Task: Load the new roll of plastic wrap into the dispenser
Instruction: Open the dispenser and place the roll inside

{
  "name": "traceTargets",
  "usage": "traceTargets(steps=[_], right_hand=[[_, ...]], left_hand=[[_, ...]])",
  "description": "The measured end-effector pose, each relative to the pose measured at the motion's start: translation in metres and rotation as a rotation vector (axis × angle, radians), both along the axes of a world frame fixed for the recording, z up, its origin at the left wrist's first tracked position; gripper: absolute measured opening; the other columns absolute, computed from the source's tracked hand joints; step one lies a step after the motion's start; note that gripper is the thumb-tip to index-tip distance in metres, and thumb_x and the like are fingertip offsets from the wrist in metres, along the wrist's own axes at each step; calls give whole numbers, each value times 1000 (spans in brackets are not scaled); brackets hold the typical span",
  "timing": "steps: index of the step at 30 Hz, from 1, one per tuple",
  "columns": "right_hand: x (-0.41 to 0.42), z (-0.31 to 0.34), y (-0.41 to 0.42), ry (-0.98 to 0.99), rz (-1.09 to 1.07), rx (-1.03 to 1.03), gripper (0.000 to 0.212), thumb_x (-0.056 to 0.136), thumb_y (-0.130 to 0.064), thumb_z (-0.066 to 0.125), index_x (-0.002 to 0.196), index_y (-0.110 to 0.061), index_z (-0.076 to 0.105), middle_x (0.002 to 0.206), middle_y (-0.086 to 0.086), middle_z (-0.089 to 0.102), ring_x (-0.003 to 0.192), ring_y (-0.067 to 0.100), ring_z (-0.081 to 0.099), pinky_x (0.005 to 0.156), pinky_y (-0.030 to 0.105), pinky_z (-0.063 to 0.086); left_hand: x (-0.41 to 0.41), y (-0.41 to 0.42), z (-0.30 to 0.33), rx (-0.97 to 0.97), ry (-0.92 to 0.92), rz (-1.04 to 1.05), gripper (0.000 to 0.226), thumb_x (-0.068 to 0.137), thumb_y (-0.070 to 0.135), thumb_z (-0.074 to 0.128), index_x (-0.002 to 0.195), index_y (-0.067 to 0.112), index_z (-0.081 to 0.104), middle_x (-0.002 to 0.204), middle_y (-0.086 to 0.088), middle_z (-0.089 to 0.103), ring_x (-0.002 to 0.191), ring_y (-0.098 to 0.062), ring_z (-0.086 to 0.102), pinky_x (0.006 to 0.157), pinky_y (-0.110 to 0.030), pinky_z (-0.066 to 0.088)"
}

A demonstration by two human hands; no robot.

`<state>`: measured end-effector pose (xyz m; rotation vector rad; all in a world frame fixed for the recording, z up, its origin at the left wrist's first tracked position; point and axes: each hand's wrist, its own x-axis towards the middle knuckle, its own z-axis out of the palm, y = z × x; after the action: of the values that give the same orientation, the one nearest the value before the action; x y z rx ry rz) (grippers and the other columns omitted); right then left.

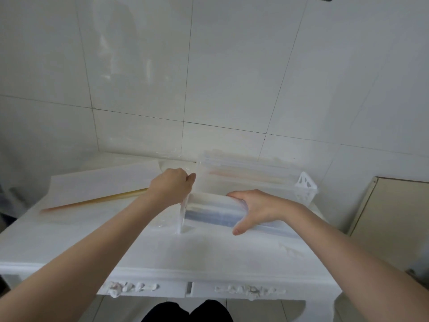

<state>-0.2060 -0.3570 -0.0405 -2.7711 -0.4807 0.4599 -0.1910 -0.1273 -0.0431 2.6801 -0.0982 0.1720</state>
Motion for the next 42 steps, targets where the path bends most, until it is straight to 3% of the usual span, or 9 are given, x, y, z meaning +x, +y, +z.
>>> traceTargets(steps=[6, 13, 19, 22, 27, 30, 34, 39, 42], right_hand=[[2, 4, 0, 39, 52, 1, 87, 61, -48, 81, 136, -44, 36, 129, -27, 47, 120, 4, 47, 103, 27, 40], [1, 8, -7, -3, 50, 21, 85, 63, -50, 80, 137, -30, 43, 136, -13, 51, 124, 8, 48, 105, 27, 40], [20, 37, -56, -473, -323, 366, 14, 82, -16, 68, 90, -7, 76, 84, 6, 74, 76, 13, 65, 77, 23, 49], [43, 39, -91, -679, -603, 225, 17, 84, -15, 59, 87, -5, 73, 89, 9, 73, 87, 24, 66, 78, 29, 51], [59, 27, -120, -474, -794, -128, 17, 81, -8, 55, 68, -6, 46, 99, 22, 59, 89, 33, 58, 67, 29, 40], [61, 19, -124, -483, -833, -148, 9, 83, 2, 51, 89, 1, 58, 109, 21, 60, 98, 36, 61, 69, 30, 41], [63, 15, -129, -500, -834, -155, 26, 82, 6, 49, 63, -8, 38, 100, 22, 58, 101, 38, 60, 69, 30, 38], [61, 20, -132, -471, -841, -203, 21, 82, 4, 52, 68, -6, 41, 101, 19, 58, 91, 37, 59, 70, 29, 40], [63, 23, -135, -455, -852, -186, 31, 82, 1, 52, 62, -11, 32, 77, 8, 47, 80, 31, 49, 69, 28, 39]], left_hand=[[0, -26, 10, 285, -328, -131, 42, 98, 43, 35, 98, 12, 63, 97, -7, 66, 94, -26, 58, 72, -32, 39], [12, -47, -12, 213, -37, -553, 61, 82, 71, 27, 104, 27, 64, 82, 6, 63, 82, -16, 57, 72, -28, 41], [15, -47, -17, 216, -14, -534, 59, 78, 79, 32, 101, 32, 59, 94, 11, 66, 91, -13, 60, 74, -28, 41], [13, -48, -14, 209, 14, -515, 49, 84, 72, 36, 103, 33, 59, 97, 13, 65, 93, -12, 59, 76, -28, 40], [14, -49, -13, 231, 43, -502, 50, 84, 72, 35, 107, 35, 58, 101, 14, 64, 97, -12, 58, 78, -29, 37], [14, -50, -13, 235, 47, -501, 50, 84, 72, 33, 108, 35, 57, 103, 16, 63, 97, -11, 57, 78, -28, 37], [15, -50, -14, 241, 57, -505, 52, 83, 74, 31, 111, 37, 56, 107, 19, 62, 100, -10, 57, 81, -29, 37], [15, -50, -14, 243, 67, -494, 54, 82, 75, 31, 112, 38, 55, 108, 20, 62, 101, -10, 57, 86, -29, 39], [15, -51, -14, 247, 71, -492, 54, 82, 76, 31, 112, 38, 55, 107, 19, 63, 100, -11, 58, 86, -30, 39]])
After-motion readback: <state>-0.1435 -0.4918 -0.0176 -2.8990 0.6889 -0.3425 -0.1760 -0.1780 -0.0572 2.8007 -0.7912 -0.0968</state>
